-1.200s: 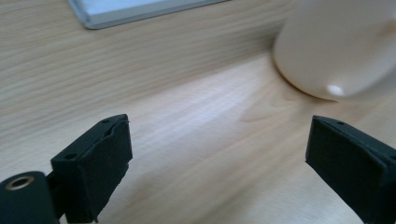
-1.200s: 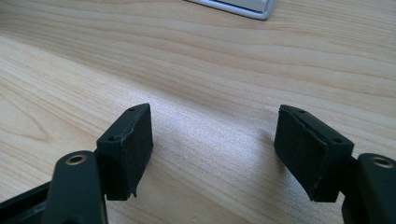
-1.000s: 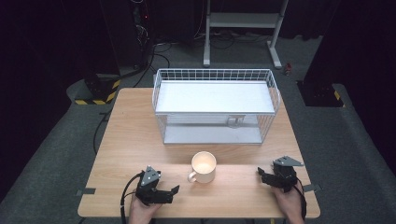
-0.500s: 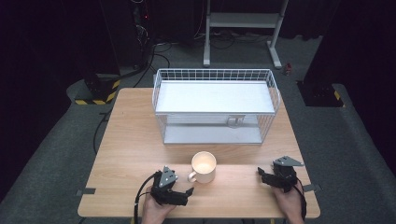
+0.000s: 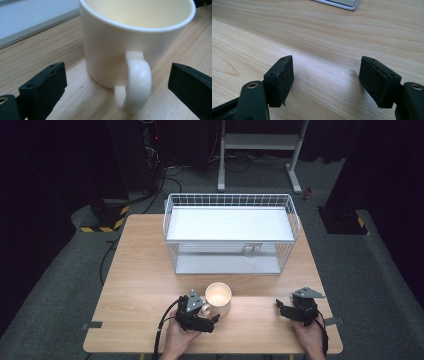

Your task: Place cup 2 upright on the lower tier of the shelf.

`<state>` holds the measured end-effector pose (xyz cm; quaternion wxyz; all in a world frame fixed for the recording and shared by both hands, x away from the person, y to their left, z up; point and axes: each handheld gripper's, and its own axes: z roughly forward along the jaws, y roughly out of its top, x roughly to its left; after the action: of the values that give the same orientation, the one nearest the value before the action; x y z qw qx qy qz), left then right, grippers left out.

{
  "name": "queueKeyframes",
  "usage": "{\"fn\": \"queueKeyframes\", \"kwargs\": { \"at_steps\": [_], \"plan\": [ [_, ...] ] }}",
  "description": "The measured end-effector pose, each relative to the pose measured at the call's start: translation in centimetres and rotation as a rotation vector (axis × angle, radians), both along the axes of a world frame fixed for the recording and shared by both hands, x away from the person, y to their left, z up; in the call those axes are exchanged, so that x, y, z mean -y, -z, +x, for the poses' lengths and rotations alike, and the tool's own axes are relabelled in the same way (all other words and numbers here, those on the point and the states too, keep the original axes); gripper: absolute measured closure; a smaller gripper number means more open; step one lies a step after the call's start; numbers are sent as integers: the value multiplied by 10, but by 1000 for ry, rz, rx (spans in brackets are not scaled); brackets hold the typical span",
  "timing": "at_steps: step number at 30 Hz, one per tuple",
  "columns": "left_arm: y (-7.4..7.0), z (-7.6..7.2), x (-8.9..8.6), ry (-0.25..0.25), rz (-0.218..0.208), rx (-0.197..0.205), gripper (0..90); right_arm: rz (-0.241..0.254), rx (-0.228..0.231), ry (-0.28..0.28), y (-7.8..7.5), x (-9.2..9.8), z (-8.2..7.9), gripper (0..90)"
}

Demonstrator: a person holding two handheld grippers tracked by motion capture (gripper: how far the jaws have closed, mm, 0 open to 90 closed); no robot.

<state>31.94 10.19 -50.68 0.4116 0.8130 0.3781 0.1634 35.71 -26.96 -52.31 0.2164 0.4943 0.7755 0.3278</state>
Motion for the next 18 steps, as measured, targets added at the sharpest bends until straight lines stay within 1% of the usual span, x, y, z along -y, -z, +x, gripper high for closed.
{"fn": "queueKeyframes", "kwargs": {
  "at_steps": [2, 3, 8, 11, 15, 18],
  "plan": [
    [1, 3, 3, 5, 7, 1, 19, -1, 0, 0, 0, 0, 0, 283],
    [1, 4, 5, 5, 1, -1, 15, -2, 1, -1, 0, 0, 0, 283],
    [3, 8, 10, 1, 9, -1, 19, -3, 2, -3, 0, 0, 0, 283],
    [4, 10, 13, -5, 3, 0, 28, -3, 2, -2, 0, 0, 0, 283],
    [4, 11, 17, -11, 11, 7, 32, -3, 2, -2, 0, 0, 0, 283],
    [2, 13, 21, -13, 10, 18, 41, -3, 2, -2, 0, 0, 0, 283]
  ]
}}
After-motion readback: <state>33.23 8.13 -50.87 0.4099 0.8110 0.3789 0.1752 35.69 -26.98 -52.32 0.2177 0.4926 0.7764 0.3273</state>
